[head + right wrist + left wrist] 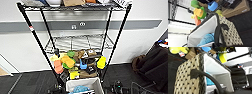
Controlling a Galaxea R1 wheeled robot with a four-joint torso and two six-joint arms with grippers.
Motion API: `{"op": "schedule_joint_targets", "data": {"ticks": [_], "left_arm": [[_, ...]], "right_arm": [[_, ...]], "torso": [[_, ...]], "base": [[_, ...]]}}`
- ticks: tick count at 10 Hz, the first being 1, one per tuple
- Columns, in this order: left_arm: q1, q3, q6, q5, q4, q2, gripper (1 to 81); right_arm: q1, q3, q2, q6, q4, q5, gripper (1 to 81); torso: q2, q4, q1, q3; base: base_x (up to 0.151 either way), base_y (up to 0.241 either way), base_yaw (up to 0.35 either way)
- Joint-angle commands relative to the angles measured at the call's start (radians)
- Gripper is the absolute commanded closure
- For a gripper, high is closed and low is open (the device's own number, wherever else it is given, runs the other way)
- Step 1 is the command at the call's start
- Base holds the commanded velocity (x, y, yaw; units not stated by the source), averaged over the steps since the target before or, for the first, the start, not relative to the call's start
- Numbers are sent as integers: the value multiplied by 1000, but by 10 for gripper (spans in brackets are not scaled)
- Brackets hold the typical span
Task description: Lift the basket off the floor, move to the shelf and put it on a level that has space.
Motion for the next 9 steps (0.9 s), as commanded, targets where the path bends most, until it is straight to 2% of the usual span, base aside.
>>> {"op": "schedule_joint_targets", "data": {"ticks": [1,5,6,7,9], "left_arm": [[-105,49,6,22,-6,-24,811],[-101,54,6,22,-5,-21,811],[-98,49,6,22,-5,-18,811],[-97,49,6,23,-3,-17,811],[-97,53,6,23,-2,-9,811]], "right_arm": [[118,35,-15,10,14,-26,811],[109,48,-27,9,9,-26,811],[109,48,-27,9,6,-26,811],[110,50,-27,9,4,-26,811],[109,54,-25,9,-2,-27,811]], "torso": [[95,0,-61,70],[231,0,-151,162],[263,0,-172,169],[297,0,-195,134],[349,0,-230,154]], "base": [[0,0,0],[0,0,0],[0,0,0],[0,0,0],[0,0,0]]}}
